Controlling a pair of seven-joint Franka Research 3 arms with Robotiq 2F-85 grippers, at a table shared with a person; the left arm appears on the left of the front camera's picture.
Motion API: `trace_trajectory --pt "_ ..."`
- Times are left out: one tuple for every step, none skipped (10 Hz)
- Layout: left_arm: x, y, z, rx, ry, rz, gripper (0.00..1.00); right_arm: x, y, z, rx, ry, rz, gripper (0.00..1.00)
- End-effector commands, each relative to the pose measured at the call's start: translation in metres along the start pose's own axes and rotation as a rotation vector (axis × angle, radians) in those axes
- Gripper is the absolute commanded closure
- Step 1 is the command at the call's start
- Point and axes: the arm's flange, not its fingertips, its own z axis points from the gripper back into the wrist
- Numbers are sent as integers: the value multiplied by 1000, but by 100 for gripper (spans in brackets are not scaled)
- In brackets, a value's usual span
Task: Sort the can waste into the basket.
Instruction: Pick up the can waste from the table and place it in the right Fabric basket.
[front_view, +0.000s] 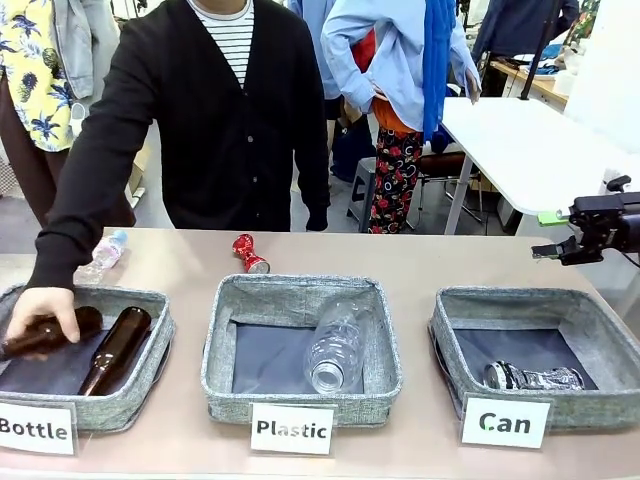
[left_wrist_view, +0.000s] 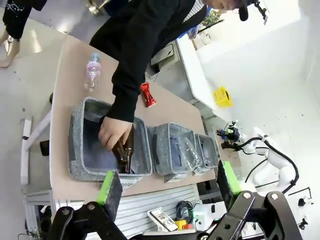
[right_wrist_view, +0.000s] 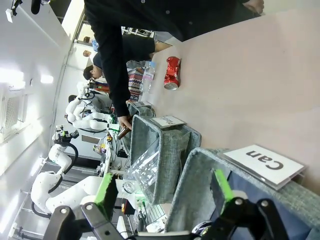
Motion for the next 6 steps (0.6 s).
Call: trace_trajectory --pt "6 14 -17 -18 16 11 0 1 1 0 11 -6 18 0" --pt "5 10 -19 -12 10 6 0 1 1 0 11 -6 18 0" --pt "8 4 -24 3 17 -3 0 1 1 0 11 -6 18 0" --pt "15 -2 -32 28 26 -8 0 1 1 0 11 -6 18 0" --pt "21 -8 -43 26 69 -26 0 1 1 0 11 -6 18 0" --pt "28 -14 -66 37 135 -45 0 1 1 0 11 -6 18 0"
